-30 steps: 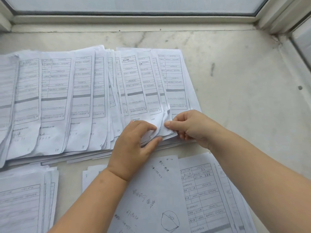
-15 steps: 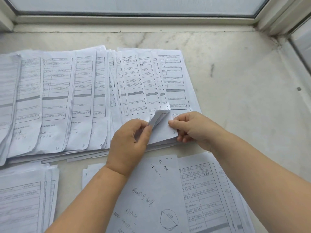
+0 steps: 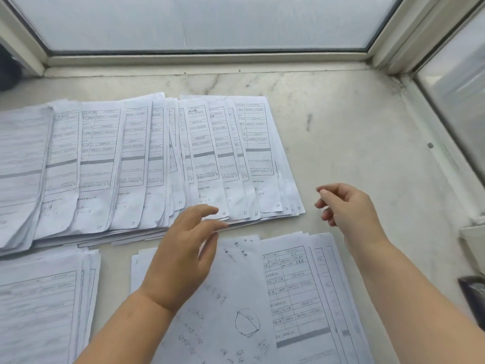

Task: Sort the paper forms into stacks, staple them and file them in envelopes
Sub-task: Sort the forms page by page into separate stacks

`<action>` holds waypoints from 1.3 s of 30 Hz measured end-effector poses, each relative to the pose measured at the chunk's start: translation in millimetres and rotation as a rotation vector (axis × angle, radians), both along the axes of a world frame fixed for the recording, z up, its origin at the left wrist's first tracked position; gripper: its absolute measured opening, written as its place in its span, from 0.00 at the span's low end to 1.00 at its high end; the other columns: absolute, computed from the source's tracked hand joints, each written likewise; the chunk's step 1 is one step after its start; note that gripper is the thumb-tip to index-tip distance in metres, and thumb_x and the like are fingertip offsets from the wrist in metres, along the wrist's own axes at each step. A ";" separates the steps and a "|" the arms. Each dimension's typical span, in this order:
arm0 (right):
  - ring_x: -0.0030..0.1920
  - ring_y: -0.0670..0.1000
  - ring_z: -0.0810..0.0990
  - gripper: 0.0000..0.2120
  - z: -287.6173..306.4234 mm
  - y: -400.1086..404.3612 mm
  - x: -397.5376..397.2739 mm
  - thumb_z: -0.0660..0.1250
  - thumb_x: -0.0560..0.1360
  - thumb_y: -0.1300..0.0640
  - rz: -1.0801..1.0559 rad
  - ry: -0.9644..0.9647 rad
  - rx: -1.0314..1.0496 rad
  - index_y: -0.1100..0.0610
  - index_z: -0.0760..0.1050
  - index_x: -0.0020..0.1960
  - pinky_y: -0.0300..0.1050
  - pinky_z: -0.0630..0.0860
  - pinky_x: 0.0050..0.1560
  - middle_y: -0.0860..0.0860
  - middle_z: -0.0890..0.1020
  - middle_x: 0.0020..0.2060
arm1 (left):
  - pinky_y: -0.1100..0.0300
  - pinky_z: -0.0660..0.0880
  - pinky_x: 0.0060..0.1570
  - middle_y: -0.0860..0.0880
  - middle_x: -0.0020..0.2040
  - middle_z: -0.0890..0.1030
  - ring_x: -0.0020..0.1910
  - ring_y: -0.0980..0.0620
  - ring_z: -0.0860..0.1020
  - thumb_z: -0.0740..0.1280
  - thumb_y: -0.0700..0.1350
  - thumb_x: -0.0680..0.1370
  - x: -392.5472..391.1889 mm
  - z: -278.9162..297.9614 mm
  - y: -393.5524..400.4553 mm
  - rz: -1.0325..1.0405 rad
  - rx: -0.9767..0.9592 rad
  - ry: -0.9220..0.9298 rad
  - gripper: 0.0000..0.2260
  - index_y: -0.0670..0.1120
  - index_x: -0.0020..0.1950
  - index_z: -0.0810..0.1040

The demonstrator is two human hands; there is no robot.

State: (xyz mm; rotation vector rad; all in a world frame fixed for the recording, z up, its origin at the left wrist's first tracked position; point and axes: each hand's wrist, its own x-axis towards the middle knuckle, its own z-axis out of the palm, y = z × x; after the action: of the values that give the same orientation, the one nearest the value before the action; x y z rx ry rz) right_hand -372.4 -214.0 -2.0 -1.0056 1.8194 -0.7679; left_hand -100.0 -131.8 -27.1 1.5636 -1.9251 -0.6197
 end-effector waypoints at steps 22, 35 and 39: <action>0.37 0.50 0.83 0.02 -4.9 314.4 259.3 0.66 0.76 0.56 0.542 0.076 0.369 0.51 0.76 0.46 0.50 0.81 0.43 0.51 0.84 0.38 | 0.74 0.58 0.64 0.55 0.59 0.72 0.60 0.58 0.69 0.66 0.59 0.70 195.2 -11.3 307.3 0.017 0.254 -0.032 0.17 0.52 0.55 0.78; 0.46 0.48 0.83 0.19 -8.4 336.9 261.4 0.68 0.75 0.67 0.534 -0.312 0.458 0.51 0.70 0.62 0.40 0.78 0.47 0.56 0.85 0.48 | 0.74 0.58 0.66 0.64 0.64 0.69 0.67 0.62 0.67 0.67 0.62 0.69 202.1 -26.6 320.0 0.034 0.258 0.193 0.18 0.54 0.53 0.79; 0.41 0.50 0.81 0.23 -17.2 340.4 265.3 0.68 0.73 0.68 0.480 -0.305 0.374 0.51 0.68 0.63 0.47 0.79 0.49 0.61 0.84 0.46 | 0.57 0.60 0.72 0.63 0.64 0.71 0.68 0.70 0.62 0.66 0.64 0.68 200.7 -29.5 321.4 0.049 0.222 0.191 0.20 0.53 0.53 0.80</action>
State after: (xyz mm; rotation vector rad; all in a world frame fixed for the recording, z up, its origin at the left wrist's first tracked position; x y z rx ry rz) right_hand -107.1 126.4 -19.1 -0.9603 1.3189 -0.2539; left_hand 100.7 189.6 -56.6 1.6149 -1.7186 -0.9530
